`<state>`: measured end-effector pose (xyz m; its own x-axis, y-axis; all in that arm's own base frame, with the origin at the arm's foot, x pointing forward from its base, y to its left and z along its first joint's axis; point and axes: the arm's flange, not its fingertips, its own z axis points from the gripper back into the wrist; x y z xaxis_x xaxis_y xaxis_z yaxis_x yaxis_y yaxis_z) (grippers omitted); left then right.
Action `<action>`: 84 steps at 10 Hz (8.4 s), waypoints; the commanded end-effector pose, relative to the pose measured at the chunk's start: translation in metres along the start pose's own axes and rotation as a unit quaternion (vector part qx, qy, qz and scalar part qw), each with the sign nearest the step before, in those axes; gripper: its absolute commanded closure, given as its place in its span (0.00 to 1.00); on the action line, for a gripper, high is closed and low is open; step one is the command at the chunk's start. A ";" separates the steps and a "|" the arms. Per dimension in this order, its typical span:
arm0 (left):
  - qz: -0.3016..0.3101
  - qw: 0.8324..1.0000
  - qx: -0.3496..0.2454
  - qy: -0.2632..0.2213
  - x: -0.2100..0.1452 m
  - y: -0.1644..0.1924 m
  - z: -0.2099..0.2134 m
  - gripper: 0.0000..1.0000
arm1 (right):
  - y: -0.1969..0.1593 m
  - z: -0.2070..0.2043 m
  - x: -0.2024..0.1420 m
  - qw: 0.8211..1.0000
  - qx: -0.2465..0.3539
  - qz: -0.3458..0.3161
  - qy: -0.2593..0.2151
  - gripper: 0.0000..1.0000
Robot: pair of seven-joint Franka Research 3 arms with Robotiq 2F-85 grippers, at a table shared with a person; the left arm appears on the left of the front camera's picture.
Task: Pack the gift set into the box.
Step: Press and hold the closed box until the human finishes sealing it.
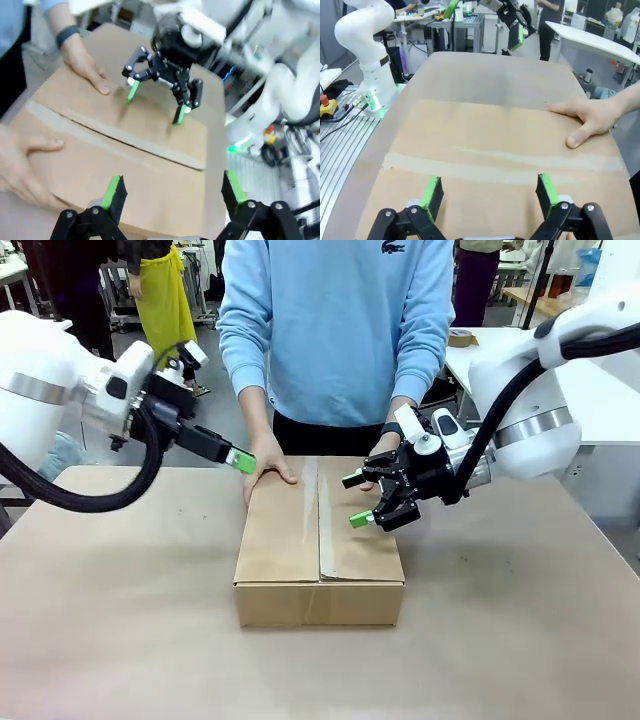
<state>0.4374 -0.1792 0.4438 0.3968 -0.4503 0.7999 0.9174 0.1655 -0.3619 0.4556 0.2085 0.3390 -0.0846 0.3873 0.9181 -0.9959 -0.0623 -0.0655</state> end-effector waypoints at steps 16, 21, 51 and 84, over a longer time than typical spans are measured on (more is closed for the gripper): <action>-0.151 0.988 0.009 -0.019 -0.074 0.061 -0.080 0.00 | -0.009 0.000 -0.036 0.995 -0.001 -0.103 0.002 0.00; -0.151 0.988 0.009 -0.019 -0.074 0.061 -0.080 0.00 | -0.009 0.000 -0.036 0.995 -0.001 -0.103 0.002 0.00; -0.151 0.988 0.009 -0.019 -0.074 0.061 -0.080 0.00 | -0.009 0.000 -0.036 0.995 -0.001 -0.103 0.002 0.00; -0.151 0.988 0.009 -0.019 -0.074 0.061 -0.080 0.00 | -0.009 0.000 -0.036 0.995 -0.001 -0.103 0.002 0.00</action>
<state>0.4625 -0.2064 0.3264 0.1028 -0.4496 0.8873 0.9947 0.0496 -0.0902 0.4687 0.1932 0.3080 0.1209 0.3922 0.9119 -0.9923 0.0229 0.1217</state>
